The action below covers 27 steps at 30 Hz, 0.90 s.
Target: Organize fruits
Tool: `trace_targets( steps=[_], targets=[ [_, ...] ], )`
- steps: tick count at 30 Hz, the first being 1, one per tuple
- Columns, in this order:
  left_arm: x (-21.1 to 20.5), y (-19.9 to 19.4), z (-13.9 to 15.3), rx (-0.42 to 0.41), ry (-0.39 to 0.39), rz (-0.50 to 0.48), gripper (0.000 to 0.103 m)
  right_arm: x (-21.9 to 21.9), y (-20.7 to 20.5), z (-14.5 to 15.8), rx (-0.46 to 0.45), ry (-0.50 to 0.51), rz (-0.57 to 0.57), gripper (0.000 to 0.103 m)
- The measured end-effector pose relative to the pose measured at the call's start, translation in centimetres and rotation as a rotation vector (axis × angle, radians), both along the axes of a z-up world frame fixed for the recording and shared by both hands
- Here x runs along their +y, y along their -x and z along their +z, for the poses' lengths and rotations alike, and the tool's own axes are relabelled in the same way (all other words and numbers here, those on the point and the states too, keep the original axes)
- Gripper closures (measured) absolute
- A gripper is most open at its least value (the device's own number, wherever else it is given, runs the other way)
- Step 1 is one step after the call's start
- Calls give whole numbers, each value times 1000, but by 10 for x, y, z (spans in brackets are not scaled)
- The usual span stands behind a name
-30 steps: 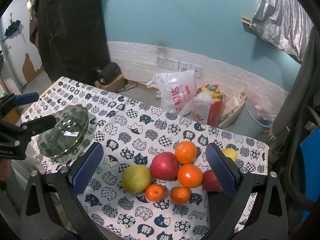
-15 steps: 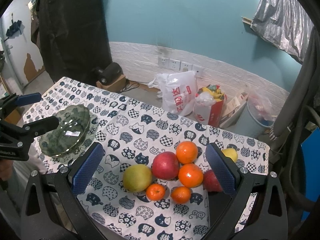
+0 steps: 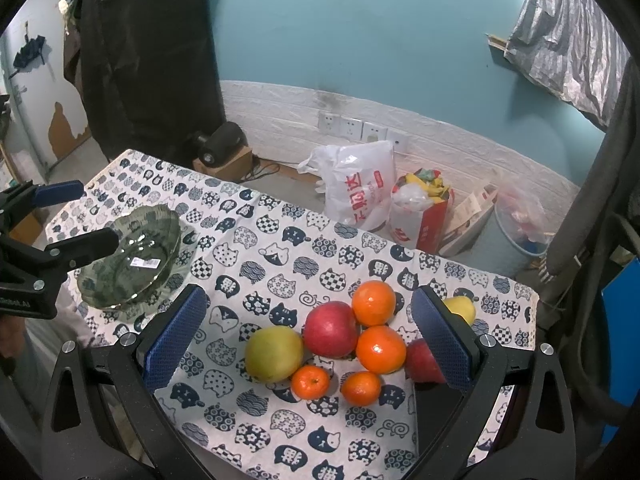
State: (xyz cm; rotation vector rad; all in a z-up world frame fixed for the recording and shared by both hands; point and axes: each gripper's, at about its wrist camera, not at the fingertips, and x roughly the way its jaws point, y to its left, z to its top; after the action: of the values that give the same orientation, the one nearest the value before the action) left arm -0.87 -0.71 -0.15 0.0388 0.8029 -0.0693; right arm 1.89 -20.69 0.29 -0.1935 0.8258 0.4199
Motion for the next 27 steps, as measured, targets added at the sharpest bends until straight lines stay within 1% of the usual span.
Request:
trace_targets(
  steps=[21, 27],
  targets=[
    [-12, -1, -5, 8, -9, -13, 2, -6, -1, -3, 7, -6, -7, 3],
    [-13, -1, -7, 10, -11, -16, 2, -14, -2, -4, 10, -10, -14, 3]
  ],
)
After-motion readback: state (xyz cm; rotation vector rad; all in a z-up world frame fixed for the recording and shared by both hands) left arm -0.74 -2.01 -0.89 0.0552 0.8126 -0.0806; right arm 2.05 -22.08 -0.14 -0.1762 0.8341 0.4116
